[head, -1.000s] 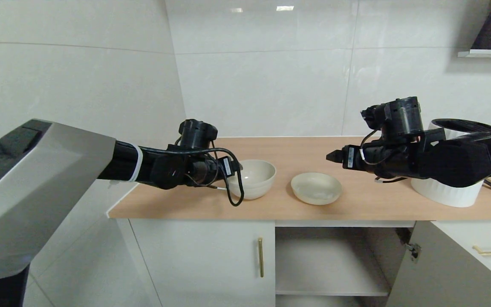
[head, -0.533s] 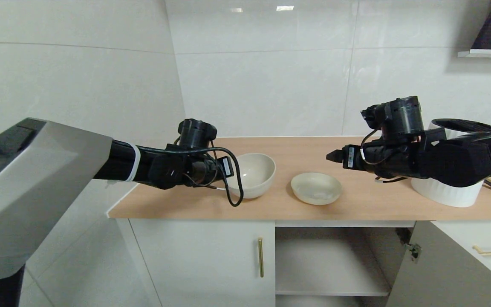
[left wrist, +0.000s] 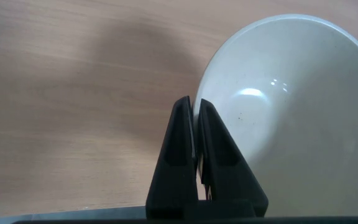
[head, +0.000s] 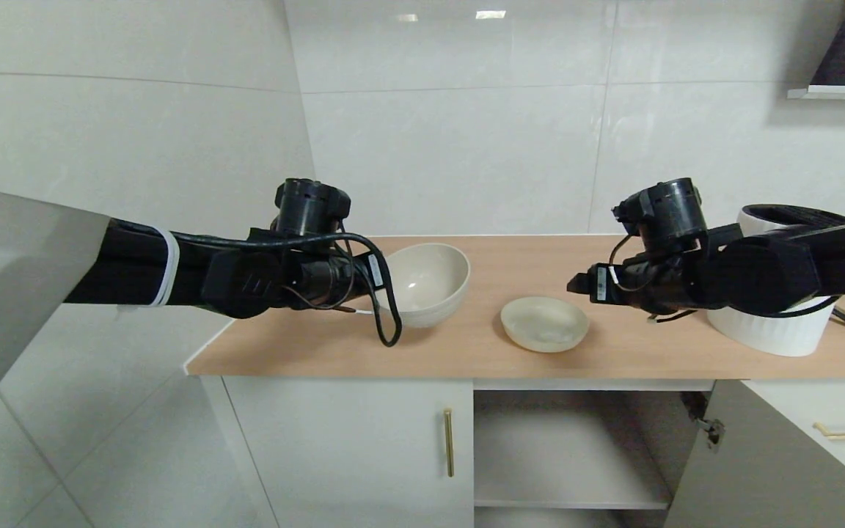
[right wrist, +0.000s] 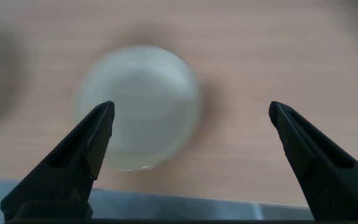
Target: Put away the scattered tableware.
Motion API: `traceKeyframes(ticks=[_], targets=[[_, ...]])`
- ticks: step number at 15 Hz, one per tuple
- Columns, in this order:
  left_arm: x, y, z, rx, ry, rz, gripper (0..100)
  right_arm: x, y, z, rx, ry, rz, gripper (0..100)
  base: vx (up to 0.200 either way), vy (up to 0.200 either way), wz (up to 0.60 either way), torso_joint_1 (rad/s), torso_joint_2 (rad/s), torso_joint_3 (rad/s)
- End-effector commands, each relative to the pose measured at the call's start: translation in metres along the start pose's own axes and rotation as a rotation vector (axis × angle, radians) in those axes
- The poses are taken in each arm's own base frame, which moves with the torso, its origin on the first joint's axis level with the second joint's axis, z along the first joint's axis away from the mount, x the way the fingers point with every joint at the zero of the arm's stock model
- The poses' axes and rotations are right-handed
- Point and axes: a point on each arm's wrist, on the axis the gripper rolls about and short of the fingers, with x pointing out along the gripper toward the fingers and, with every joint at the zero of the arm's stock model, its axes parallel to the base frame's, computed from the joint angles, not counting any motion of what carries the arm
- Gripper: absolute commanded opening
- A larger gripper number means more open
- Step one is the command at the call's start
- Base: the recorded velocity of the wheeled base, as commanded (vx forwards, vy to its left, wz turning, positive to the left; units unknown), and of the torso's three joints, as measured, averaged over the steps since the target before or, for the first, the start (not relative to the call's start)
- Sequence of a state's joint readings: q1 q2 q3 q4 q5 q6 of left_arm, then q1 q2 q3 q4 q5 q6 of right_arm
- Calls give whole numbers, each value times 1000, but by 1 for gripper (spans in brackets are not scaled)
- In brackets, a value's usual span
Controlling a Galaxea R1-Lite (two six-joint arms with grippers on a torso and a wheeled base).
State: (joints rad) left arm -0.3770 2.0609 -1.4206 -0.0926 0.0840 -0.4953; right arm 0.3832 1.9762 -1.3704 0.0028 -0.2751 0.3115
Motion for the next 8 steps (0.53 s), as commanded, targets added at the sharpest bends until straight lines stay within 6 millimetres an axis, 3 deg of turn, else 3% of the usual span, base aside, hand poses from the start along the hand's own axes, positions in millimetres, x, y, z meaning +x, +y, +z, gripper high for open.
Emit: traceKeyframes(ticks=[1,3,8], targets=[[-3,-1,2,-1,-8,-4,0,30,1,-10,-16,53,-70,100,0,0,0,0,0,0],[-3,-1,2,-1,-8,-4,0,54,0,-21,-24,88,-106,100,0,0,0,0,0,0],[-3,0,1,0,-4,-2,0,72,0,-32,-30,120,-118,100,0,0,0,0,0,0]])
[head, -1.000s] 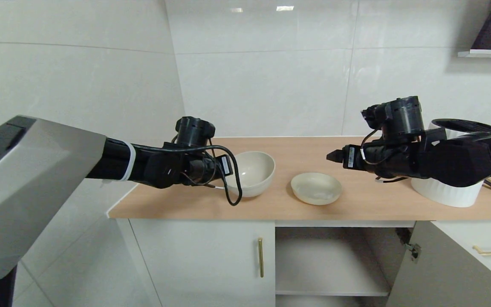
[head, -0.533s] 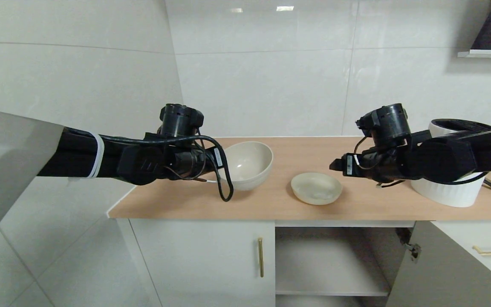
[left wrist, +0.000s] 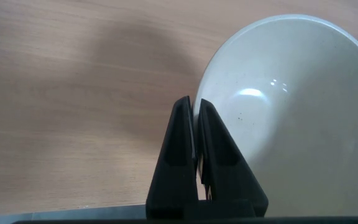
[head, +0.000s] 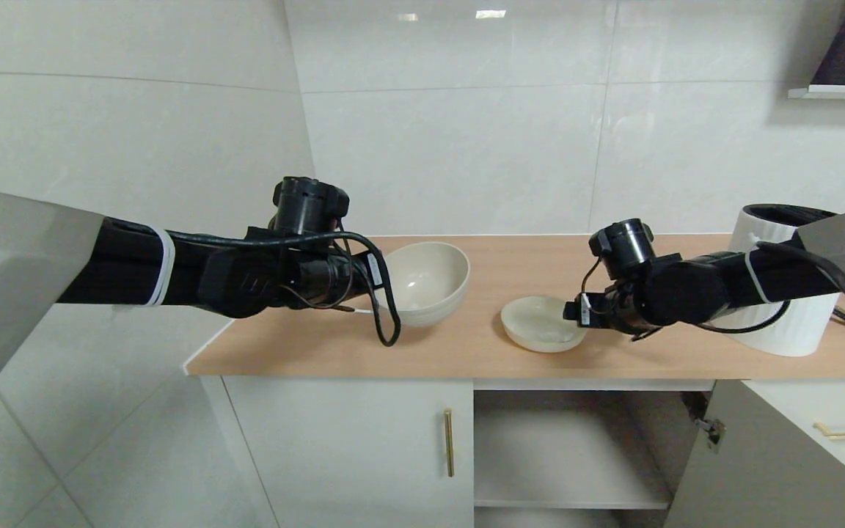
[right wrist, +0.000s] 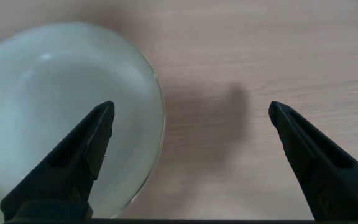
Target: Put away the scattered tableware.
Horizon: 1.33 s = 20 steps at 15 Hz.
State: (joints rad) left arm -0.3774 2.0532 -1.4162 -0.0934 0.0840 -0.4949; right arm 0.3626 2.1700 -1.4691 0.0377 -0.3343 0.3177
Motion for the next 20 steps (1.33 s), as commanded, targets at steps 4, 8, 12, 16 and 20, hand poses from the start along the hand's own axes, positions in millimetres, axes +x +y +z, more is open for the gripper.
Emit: traceKeyframes(ticks=[4,8,12,16,20], targets=[[-2,0,1,-1,-5,-2,0,9,2,-4,12,15,-4,0,0,0,0,0,0,0],[-3,-1,2,-1,-6,-3,0,8,2,-4,13,14,1,0,0,0,0,0,0,0],[-15,3,-2,-3,4,1,0,-14,-4,-2,36,11,14,0,0,0,0,0,0,0],[-61,10,-14,3,27,-10,0,-82,-19,0,55,9,194,0,0,0,0,0,0,0],[-91,19,-35,6,98,-54,0,-109,-35,-21,44,46,197,0,0,0,0,0,0,0]])
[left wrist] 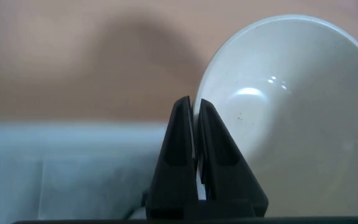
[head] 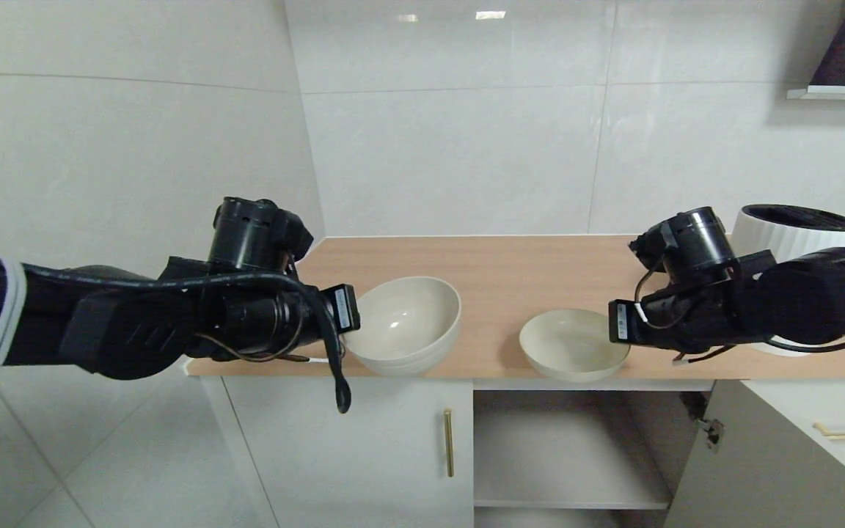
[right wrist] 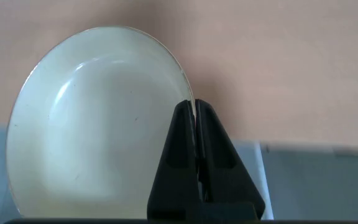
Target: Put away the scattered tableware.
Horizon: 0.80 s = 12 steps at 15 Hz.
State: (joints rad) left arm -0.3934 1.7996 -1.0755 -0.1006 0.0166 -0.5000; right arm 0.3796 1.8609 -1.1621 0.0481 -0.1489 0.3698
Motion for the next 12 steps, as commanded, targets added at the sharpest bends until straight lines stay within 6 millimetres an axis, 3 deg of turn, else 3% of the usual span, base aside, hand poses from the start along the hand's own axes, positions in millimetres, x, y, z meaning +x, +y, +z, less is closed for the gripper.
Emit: traceKeyframes(ticks=[1,6,11,12], targets=[[-23,1,-8,4,5,-33,0,-26,-6,-8,3,-11,19,0,0,0,0,0,0,0],[-12,-2,-21,21,61,-34,0,-30,-13,-28,-7,58,57,0,0,0,0,0,0,0],[-5,-2,-23,23,58,-30,0,-24,-15,-31,-9,75,45,0,-200,0,0,0,2,1],[-5,-1,-23,23,59,-30,0,-23,-15,-31,-10,77,43,0,0,0,0,0,0,0]])
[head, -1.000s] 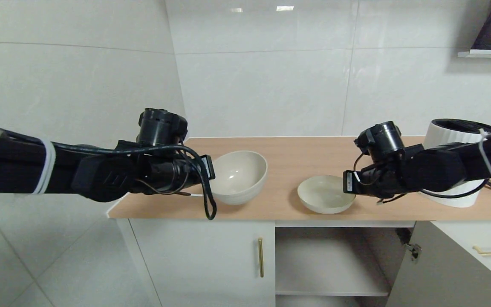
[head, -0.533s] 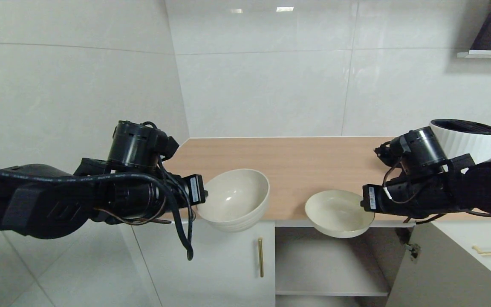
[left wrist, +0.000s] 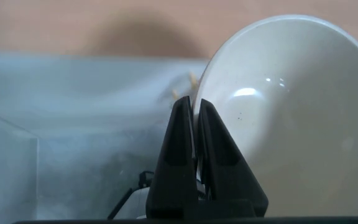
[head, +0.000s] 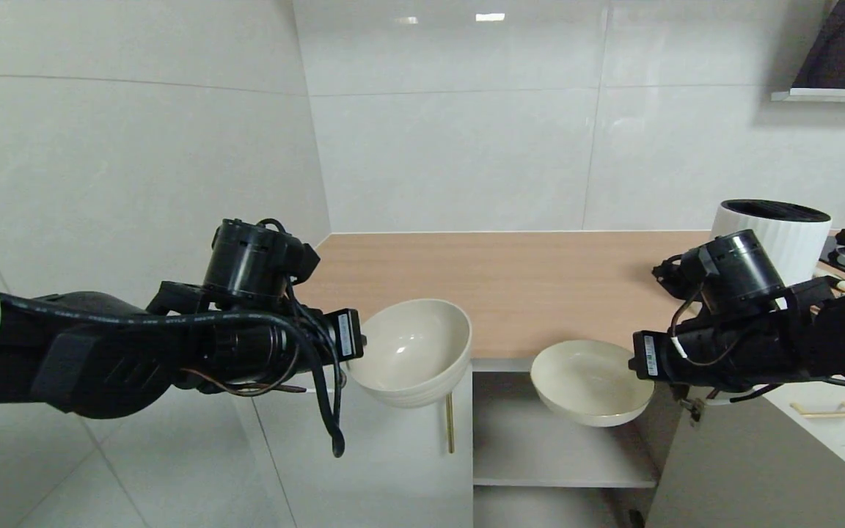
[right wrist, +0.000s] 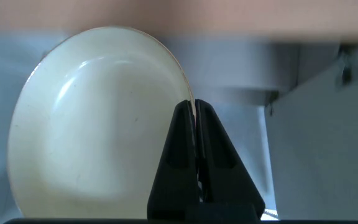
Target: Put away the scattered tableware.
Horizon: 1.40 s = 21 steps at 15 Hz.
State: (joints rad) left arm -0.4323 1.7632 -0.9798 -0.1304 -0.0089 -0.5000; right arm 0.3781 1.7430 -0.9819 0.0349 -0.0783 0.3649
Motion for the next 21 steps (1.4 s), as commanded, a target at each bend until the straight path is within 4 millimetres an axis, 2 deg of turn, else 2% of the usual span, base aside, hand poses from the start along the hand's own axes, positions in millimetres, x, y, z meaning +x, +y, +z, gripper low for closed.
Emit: traceKeyframes(ticks=[1,11,21], targets=[[3,1,0,-1,2,4,0,4,0,-1,0,12,-7,0,0,0,0,0,0,0],[5,3,1,-7,-10,6,0,15,-1,-3,-2,24,-19,0,0,0,0,0,0,0],[9,5,2,-12,-18,8,0,20,-3,-2,5,20,-26,0,0,0,0,-172,430,253]])
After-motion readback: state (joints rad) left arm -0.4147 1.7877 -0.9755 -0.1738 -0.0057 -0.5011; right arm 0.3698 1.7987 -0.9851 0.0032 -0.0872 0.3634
